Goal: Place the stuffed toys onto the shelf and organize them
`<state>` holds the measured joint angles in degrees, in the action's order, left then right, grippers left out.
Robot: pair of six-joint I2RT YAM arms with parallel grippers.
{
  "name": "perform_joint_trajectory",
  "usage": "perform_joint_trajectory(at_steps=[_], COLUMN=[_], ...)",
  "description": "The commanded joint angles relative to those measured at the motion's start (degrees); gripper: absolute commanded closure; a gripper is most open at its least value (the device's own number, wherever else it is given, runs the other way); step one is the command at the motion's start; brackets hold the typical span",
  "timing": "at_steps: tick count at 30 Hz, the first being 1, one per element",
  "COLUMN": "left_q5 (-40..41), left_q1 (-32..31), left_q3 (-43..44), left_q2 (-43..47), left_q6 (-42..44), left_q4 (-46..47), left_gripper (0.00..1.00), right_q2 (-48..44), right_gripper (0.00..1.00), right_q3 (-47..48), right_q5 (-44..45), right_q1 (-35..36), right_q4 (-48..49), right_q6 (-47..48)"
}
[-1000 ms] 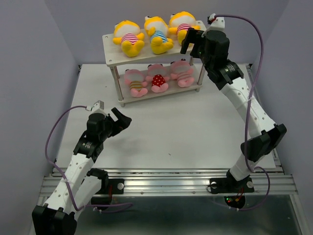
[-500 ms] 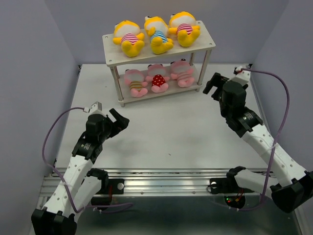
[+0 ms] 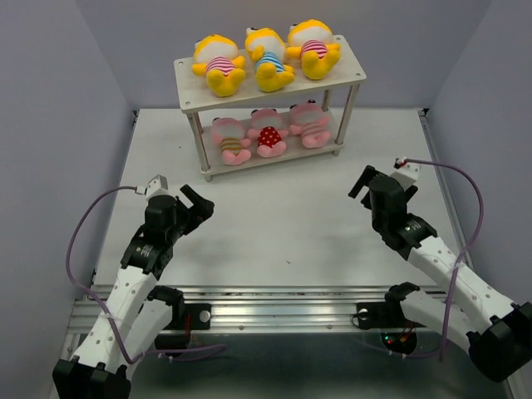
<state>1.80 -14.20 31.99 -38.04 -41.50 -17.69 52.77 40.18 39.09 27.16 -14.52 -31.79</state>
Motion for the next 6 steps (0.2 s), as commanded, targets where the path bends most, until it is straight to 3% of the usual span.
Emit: perform_joint_trajectory(at_steps=[1, 6], left_q5=[1.6, 1.8], left_q1=[-0.3, -0.3], left_q3=[2.9, 3.1], left_q2=[0.2, 0.2], left_q6=[-0.6, -0.8], left_q4=[0.8, 0.8], left_gripper=[0.01, 0.01], right_q2=[-1.9, -2.8], right_gripper=[0.00, 0.00], right_q3=[-1.2, -1.5], right_q5=[3.2, 4.8], right_q1=[0.4, 0.4], right_q4=[1.8, 1.7], right_q6=[-3.0, -3.4])
